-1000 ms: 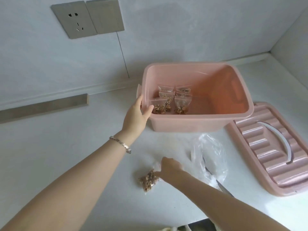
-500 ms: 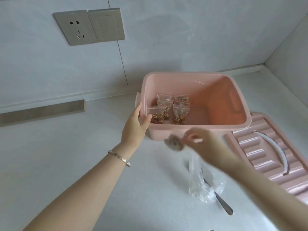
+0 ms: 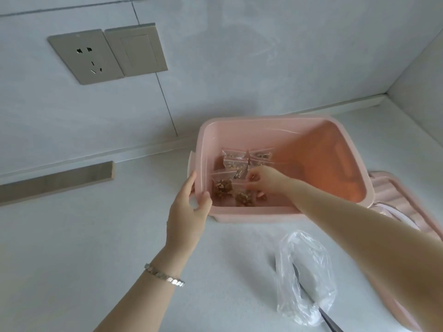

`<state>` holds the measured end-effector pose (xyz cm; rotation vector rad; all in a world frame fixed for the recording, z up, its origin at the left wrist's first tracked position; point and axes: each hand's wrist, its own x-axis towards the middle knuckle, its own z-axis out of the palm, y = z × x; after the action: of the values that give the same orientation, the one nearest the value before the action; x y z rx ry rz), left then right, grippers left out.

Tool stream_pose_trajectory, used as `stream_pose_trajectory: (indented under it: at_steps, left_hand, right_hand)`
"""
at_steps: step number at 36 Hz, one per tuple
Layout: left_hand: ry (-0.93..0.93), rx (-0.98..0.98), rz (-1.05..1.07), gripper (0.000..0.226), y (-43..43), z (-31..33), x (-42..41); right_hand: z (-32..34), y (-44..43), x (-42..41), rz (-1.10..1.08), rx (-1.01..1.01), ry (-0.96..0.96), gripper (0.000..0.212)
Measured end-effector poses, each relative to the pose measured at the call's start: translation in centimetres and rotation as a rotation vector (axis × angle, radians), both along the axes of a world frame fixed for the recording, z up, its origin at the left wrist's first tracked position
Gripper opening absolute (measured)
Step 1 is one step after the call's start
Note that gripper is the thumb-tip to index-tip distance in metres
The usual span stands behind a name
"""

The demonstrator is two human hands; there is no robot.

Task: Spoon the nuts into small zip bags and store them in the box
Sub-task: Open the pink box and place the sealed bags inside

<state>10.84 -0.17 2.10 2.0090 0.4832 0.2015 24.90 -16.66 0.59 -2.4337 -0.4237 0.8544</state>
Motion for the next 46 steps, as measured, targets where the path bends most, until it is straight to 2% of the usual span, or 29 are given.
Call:
stream_pose_trajectory:
  at_steps: [3, 8, 12, 15, 17, 20, 24, 27, 32, 38, 46]
  left_hand:
    - [0.017, 0.038, 0.016, 0.053, -0.1, -0.1, 0.1]
    - [0.027, 0.058, 0.013, 0.054, -0.1, -0.1, 0.3]
    - [0.035, 0.144, 0.000, 0.052, -1.0, 0.0, 0.1]
    - [0.031, 0.162, 0.021, 0.051, -1.9, -0.1, 0.2]
    - [0.018, 0.125, 0.034, 0.051, -2.2, -0.1, 0.3]
    - [0.002, 0.096, 0.028, 0.051, -2.3, -0.2, 0.1]
    - [0.012, 0.114, 0.007, 0.049, -2.2, -0.1, 0.1]
    - [0.012, 0.140, -0.013, 0.048, -2.2, 0.1, 0.1]
    - [0.016, 0.150, -0.018, 0.048, -2.6, 0.3, 0.0]
    - [0.013, 0.154, -0.038, 0.048, -2.3, 0.1, 0.1]
    - [0.008, 0.170, -0.052, 0.048, -2.1, -0.1, 0.2]
  right_hand:
    - [-0.6, 0.1, 0.8, 0.019, -0.068, -0.111, 0.008]
    - [3.0, -1.8, -0.4, -0.112, 0.035, -0.318, 0.019]
    - [5.2, -6.4, -4.9, -0.303, 0.256, -0.594, 0.015]
    - [5.4, -11.2, -9.0, -0.522, 0.234, -0.782, 0.015]
    - [4.4, -14.7, -11.3, -0.664, 0.127, -0.737, 0.018]
    - [1.0, -20.1, -13.7, -0.793, -0.143, -0.503, 0.023]
    - [-3.1, -23.7, -15.9, -0.721, -0.402, -0.214, 0.036]
    - [-4.8, -23.9, -16.4, -0.640, -0.490, -0.101, 0.042]
    - [-5.9, -22.8, -16.6, -0.600, -0.593, -0.130, 0.031]
    - [-5.7, -22.8, -16.5, -0.655, -0.612, -0.215, 0.029]
    - [-0.2, -23.6, -13.6, -0.914, -0.324, -0.363, 0.031]
